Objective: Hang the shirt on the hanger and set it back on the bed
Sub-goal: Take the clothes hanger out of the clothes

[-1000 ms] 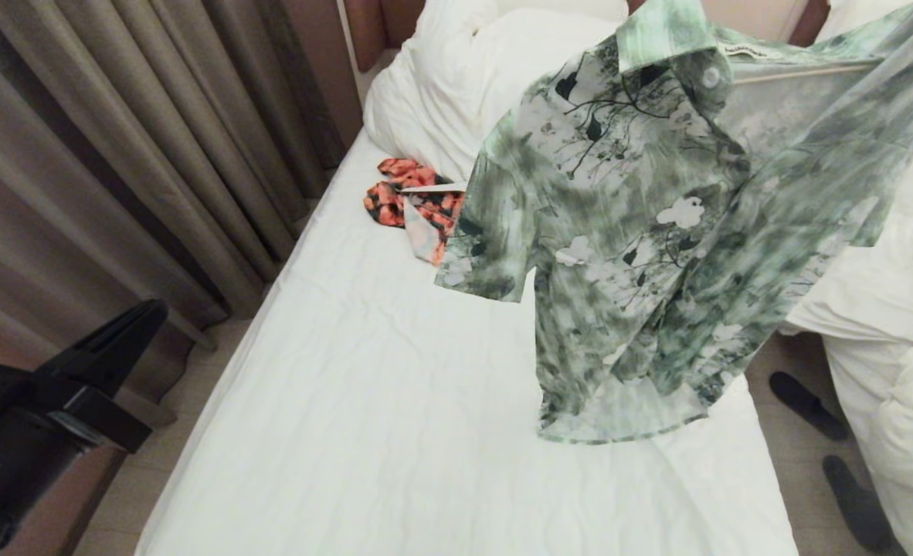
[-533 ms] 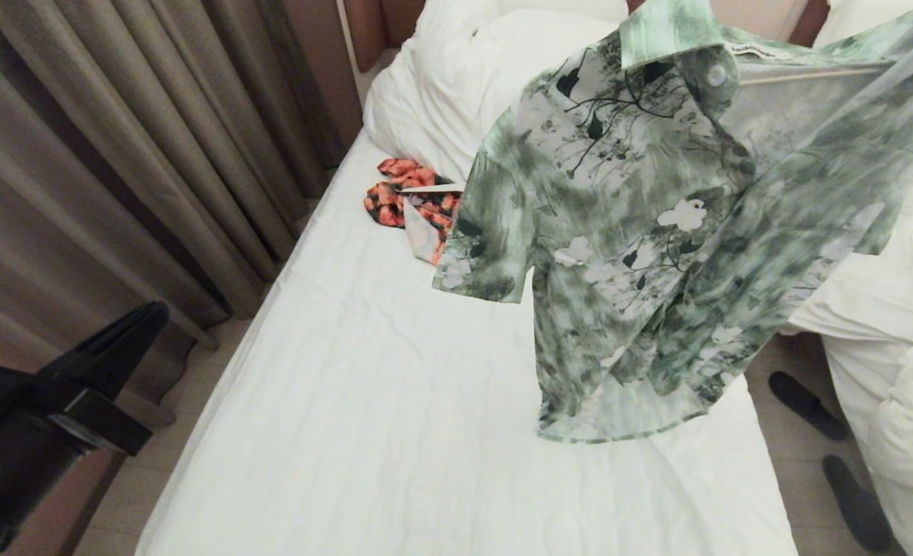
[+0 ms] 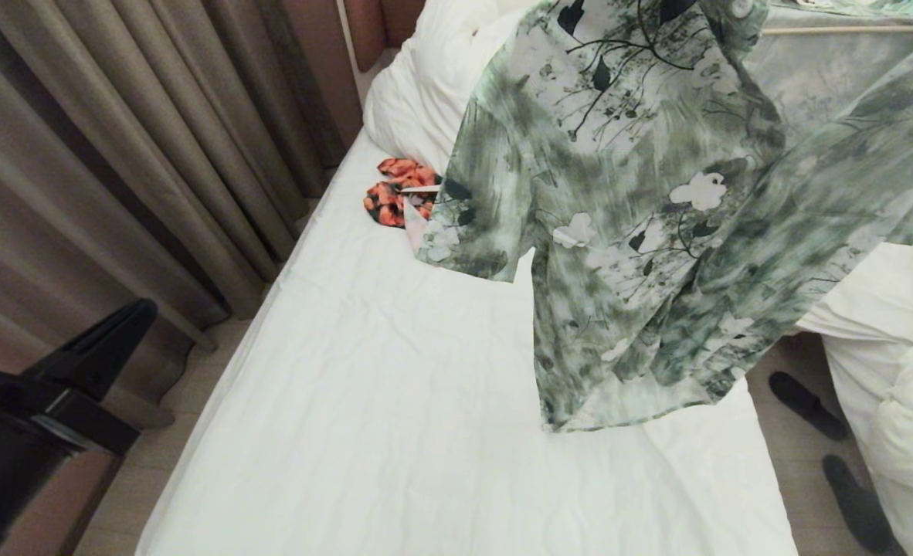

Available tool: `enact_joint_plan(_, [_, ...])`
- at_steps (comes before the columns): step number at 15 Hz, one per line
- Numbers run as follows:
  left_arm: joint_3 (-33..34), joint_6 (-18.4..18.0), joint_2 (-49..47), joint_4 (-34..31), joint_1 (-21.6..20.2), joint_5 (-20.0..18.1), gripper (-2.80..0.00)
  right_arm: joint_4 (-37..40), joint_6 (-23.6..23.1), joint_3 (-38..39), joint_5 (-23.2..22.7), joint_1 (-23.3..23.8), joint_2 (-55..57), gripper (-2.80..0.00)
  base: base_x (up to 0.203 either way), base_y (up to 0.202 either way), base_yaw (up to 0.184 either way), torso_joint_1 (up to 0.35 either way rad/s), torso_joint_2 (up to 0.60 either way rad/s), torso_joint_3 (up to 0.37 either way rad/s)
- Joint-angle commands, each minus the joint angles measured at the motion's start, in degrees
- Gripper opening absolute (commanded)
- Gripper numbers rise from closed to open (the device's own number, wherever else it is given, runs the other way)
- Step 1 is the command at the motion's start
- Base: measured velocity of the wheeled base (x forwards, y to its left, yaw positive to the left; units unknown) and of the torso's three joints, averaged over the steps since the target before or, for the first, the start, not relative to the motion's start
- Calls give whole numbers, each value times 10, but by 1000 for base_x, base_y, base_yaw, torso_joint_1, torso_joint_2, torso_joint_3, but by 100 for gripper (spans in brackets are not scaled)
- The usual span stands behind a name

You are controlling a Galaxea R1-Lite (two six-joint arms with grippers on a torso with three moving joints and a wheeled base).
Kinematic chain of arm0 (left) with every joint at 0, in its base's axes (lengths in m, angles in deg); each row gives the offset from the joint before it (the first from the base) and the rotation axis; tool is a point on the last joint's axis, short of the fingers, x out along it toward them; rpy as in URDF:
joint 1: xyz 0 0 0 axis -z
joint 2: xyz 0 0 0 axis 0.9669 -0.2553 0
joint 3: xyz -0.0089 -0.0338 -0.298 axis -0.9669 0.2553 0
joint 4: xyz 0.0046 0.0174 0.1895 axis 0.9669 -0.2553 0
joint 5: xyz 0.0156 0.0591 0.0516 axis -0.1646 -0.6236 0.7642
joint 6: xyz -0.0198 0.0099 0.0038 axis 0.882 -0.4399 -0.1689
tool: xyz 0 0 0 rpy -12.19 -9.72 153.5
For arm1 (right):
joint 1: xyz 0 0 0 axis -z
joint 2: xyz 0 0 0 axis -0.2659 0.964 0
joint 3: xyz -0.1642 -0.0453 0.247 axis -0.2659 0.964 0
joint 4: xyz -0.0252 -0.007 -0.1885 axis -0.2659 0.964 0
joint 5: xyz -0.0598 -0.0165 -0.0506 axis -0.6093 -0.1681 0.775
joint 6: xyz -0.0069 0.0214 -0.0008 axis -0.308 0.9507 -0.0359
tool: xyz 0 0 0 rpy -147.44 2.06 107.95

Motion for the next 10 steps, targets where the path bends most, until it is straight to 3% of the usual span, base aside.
enact_joint_plan(1, [-2,-1,4,3,0,0,-280,-1,-1,-1,-1,-1,-2,-280,0,0,0,0,0,0])
enact_joint_plan(10, [-40,0,-26,3,4,-27,-280,0,30,1,-1,2,17,-280,0,0,0,0,0,0])
